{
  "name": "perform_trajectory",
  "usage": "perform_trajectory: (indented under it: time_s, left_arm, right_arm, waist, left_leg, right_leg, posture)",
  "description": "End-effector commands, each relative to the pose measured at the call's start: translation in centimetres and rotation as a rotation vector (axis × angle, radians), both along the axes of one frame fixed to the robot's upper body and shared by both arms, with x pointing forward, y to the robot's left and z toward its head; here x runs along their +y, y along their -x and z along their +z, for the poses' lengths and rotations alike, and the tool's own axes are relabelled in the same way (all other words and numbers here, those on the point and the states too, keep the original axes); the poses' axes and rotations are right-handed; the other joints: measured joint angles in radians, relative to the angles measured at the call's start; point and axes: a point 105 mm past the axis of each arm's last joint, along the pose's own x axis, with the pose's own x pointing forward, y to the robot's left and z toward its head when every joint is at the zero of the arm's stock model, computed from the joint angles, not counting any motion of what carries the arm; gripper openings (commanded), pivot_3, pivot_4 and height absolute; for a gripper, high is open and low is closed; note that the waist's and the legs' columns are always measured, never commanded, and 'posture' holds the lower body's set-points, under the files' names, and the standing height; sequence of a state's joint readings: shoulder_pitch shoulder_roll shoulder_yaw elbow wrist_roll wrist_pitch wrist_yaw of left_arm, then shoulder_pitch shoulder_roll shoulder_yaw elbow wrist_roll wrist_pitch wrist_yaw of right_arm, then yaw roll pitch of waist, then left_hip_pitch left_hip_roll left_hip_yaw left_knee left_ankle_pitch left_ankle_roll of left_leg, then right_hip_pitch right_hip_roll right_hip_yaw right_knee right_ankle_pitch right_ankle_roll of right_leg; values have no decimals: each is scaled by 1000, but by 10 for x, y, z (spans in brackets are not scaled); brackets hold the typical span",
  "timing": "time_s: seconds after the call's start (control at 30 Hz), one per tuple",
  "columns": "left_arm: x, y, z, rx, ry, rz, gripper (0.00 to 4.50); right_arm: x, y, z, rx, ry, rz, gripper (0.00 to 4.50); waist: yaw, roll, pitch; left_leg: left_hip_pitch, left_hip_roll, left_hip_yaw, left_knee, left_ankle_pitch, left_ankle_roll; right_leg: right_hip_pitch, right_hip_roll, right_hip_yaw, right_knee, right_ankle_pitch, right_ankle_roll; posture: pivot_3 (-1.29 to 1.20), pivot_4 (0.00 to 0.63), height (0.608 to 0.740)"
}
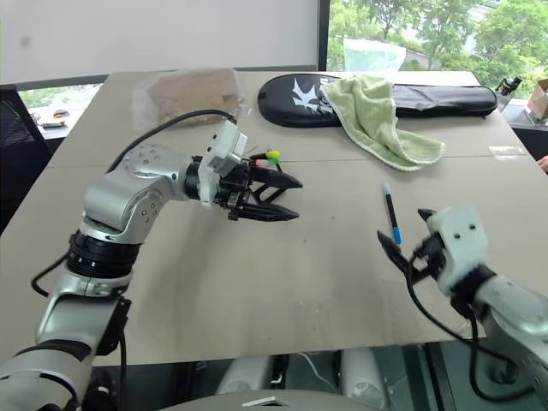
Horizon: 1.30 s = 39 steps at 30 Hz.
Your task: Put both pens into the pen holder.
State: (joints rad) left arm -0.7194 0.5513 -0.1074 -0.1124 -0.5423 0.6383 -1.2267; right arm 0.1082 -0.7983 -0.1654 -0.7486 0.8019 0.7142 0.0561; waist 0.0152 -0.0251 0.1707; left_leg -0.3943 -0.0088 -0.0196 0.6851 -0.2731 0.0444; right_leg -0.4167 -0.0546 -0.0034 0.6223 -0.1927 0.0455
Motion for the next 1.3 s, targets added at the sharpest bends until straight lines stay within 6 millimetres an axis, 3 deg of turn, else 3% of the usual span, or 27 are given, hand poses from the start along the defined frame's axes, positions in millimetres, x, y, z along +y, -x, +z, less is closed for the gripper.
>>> perform_trajectory:
  time_s: [0.03, 0.13, 0.2, 0.3, 0.37, 0.5, 0.63, 0.67, 0.77, 0.93, 1.13, 1.3]
  left_arm:
    - [5, -2, 7, -132, 32, 90, 2950]
    - [20, -3, 5, -65, 71, 160, 2950]
    - [31, 0, -1, -46, 60, 188, 4007]
    - [42, 8, -5, -38, 43, 206, 4412]
    - [46, 11, -4, -57, 62, 228, 4500]
    - [50, 17, -1, -17, 66, 238, 4500]
    - [43, 14, 0, 70, 83, 295, 4500]
    - [38, 12, 2, 132, 113, 302, 4500]
    - [19, 10, 19, 295, 271, 270, 4500]
    - [-4, 4, 30, 489, 415, 250, 4500]
    - [-15, 7, 12, 610, 351, 241, 4500]
    - [-18, 5, 12, 674, 359, 204, 4500]
  right_arm:
    - [-5, -23, -15, 102, -34, -112, 4500]
    - [-5, -42, -30, 188, -41, -161, 4500]
    - [-5, -51, -37, 228, -49, -181, 4500]
    - [-11, -59, -51, 284, -38, -221, 4500]
    - [-20, -63, -61, 318, -19, -261, 3981]
    - [-23, -62, -78, 380, -16, -263, 2232]
    - [-19, -59, -76, 357, -8, -210, 334]
    - [-15, -59, -68, 317, -37, -179, 31]
    - [4, -51, -24, 111, -141, -24, 31]
    - [29, -18, 10, 0, -283, 161, 31]
    - [47, 8, 29, -43, -368, 259, 31]
    - [66, 21, 40, -69, -397, 351, 31]
  waist:
    - [-1, 1, 0]
    - [-2, 1, 0]
    - [-3, 2, 1]
    - [-3, 2, 1]
    - [-1, 2, 1]
    - [-2, 1, 0]
    - [-1, 0, 0]
    - [-2, 0, 0]
    - [3, 0, 0]
    - [-11, 2, 1]
    - [-20, 2, 1]
    - [-22, 2, 1]
  left_leg:
    - [0, 0, -1, -1, 0, 0]
    - [-1, 0, 0, -2, 0, 0]
    - [-2, 0, 1, -2, 0, 0]
    - [-2, 0, 2, -3, 0, 0]
    - [-2, 0, 2, -3, 0, 0]
    - [-1, 0, 3, -1, 0, 0]
    - [8, 0, 2, -2, 0, 0]
    - [9, 0, 2, -2, 0, 0]
    - [8, 0, 0, -2, 0, 0]
    - [6, 0, -1, -2, 0, 0]
    - [6, 0, -3, -4, 0, 0]
    - [8, -1, -2, -4, 0, 0]
  right_leg:
    - [0, 1, 0, 0, 0, 0]
    - [-3, 1, 0, 2, 0, 0]
    - [-4, 1, 0, 3, 0, 0]
    - [-6, 1, 1, 3, 2, 4]
    - [-5, 1, 1, 2, 3, 4]
    - [-3, 1, 1, 1, 1, 2]
    - [5, 1, 1, 2, -2, 4]
    - [6, 2, 1, 2, -2, 4]
    - [5, 2, 0, 3, -2, 4]
    - [3, 1, 0, 3, 2, 6]
    - [3, 2, -1, 4, 2, 5]
    - [4, 2, 0, 4, -1, 1]
  posture:
    - [0, 150, 740]
    - [0, 150, 740]
    - [0, 150, 740]
    - [0, 150, 740]
    - [0, 150, 740]
    - [0, 150, 740]
    - [0, 150, 740]
    - [0, 150, 740]
    - [0, 150, 740]
    - [0, 150, 740]
    - [0, 150, 740]
    - [0, 150, 740]
